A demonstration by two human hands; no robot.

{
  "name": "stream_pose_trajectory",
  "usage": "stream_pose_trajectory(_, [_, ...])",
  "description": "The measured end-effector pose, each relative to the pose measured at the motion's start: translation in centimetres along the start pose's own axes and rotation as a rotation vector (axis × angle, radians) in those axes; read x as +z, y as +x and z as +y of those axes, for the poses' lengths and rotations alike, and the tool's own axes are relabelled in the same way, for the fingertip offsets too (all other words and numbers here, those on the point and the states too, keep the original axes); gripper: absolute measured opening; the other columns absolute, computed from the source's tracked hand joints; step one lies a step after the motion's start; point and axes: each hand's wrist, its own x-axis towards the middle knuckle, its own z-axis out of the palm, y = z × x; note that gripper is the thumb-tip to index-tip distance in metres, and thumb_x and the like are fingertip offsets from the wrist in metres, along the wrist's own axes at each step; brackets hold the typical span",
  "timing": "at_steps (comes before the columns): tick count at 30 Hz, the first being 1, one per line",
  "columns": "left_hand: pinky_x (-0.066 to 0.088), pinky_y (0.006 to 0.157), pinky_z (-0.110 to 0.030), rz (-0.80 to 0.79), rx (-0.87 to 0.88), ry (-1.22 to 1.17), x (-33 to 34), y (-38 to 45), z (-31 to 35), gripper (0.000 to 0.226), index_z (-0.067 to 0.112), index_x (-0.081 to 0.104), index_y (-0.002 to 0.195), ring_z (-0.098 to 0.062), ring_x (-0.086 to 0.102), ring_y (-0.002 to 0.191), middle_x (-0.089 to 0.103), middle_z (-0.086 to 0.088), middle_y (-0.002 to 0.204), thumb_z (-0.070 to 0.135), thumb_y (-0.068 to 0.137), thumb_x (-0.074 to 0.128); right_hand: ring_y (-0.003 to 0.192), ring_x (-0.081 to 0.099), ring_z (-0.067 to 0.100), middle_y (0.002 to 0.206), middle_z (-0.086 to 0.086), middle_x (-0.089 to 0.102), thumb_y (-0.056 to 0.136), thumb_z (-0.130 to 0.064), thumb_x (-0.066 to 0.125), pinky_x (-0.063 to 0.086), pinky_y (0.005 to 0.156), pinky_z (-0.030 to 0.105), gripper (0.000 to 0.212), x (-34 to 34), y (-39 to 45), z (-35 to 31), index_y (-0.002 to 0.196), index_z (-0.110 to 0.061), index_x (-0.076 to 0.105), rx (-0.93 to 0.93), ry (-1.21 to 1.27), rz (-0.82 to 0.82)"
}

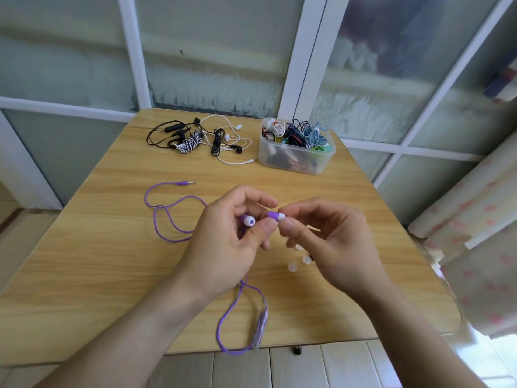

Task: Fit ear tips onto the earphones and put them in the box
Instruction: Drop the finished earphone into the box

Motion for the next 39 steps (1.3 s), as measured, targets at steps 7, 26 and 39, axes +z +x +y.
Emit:
stream_pose_trajectory(7, [0.042,0.049,-0.028,0.208,-0.25,-0.201,-0.5,0.6,0.1,0.008,0.004,0.06,0.099,-0.028,0.055,0.061,0.066,-0.011,0.075,0.002,0.092,0.06,0.07,0.062,0.014,0.083,-0.003,0.069,0.082,-0.022,0.076,0.05,0.056,0.035,0.021,0.8,-0.3,0.2,0.101,-0.019,0.066,-0.003,-0.119,0.0])
stream_pose_trajectory(26, [0.038,0.094,-0.034,0.199,-0.113,0.948,-9.1,2.7,-2.3,0.037,0.012,0.06,0.108,-0.027,0.045,0.115,0.051,-0.008,0.113,-0.012,0.082,0.051,0.054,0.07,0.012,0.067,-0.002,0.071,0.088,-0.008,0.061,0.052,0.058,0.024,0.013,5.9,2.5,-1.0,0.088,-0.02,0.065,0.116,-0.424,-0.1])
stream_pose_trajectory(39, [0.051,0.09,-0.037,0.247,-0.469,0.715,-10.6,4.3,-2.7,0.012,0.017,0.064,0.101,-0.028,0.064,0.102,0.071,-0.007,0.101,0.022,0.09,0.062,0.084,0.063,0.018,0.094,-0.001,0.069,0.062,-0.031,0.089,0.054,0.086,0.033,0.088,12.4,11.9,1.5,0.138,-0.025,0.043,0.174,-0.748,-0.528])
